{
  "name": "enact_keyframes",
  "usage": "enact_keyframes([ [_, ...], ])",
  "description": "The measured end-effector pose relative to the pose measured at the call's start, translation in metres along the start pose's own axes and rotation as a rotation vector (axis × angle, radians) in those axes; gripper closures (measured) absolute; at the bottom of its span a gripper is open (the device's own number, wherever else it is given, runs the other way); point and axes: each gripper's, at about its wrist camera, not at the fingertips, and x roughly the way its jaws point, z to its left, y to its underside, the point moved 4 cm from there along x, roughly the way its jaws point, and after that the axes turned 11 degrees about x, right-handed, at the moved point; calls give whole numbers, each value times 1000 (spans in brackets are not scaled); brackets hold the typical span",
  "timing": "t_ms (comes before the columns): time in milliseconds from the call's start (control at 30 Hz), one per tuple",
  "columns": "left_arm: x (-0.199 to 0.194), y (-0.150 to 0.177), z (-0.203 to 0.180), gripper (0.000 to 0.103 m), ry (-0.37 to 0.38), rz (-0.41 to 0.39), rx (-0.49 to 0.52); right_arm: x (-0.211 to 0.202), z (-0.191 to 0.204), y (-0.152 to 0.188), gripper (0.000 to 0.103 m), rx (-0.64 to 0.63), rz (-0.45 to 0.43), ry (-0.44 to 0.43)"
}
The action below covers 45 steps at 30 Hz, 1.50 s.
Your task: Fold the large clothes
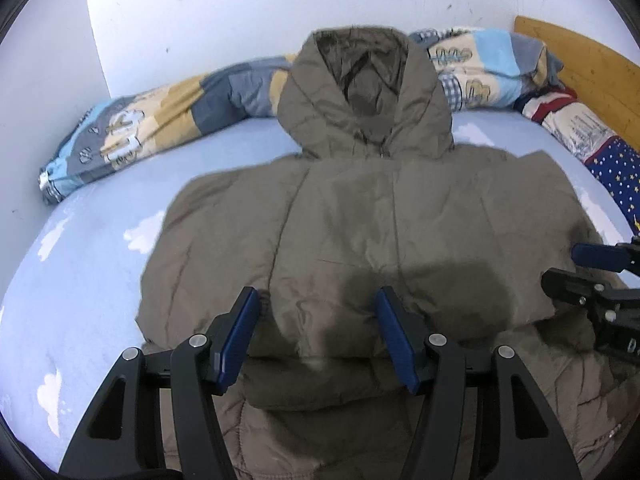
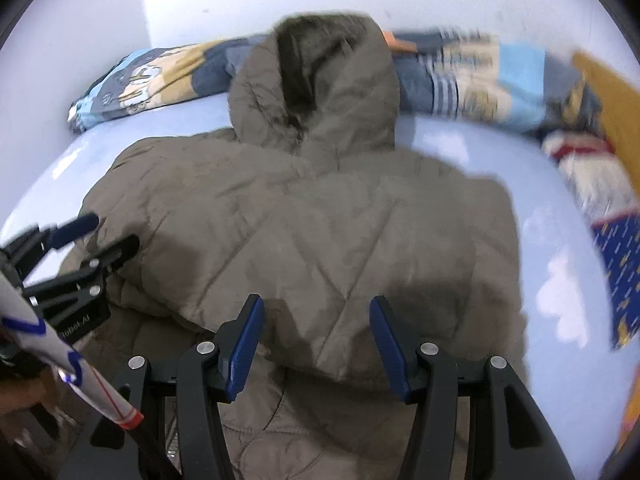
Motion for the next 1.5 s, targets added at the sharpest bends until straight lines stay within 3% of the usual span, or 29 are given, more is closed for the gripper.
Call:
enact_keyframes([
  [133,-3,-1,0,41,4,-4,-3,14,-15,2,44,92,66,-50],
  [333,-30,-13,10,41,11,-101,-57,-12,-19,-8,44,123,4,-87],
  [433,-25,-11,16,41,16,-75,-84,-13,-27,-9,44,143,2,-78],
  [567,1,0,17,40,71,41,-97,1,-38,-2,44,174,50,-84],
  [667,4,1,17,39,88,57,-111,6,-41,0,44,192,73,-96],
  [800,-29,-15,35,39,93,-74,-182,-13,-44,-8,44,210,41,-143],
  [900,-50,-23,57,36,56,-150,-222,-40,-48,-22,44,201,-23,-145],
  [1033,-50,-19,76,36,51,-148,-258,-63,-54,-68,44,226,-51,-171],
  [1200,-43,-13,83,36,67,-131,-261,-69,-31,-171,44,163,-82,-176],
  [1333,-37,-11,85,36,78,-124,-252,-32,-19,-238,44,137,-82,-140],
  [1500,-28,-7,88,36,63,-105,-234,43,-15,-301,44,147,-73,-61],
])
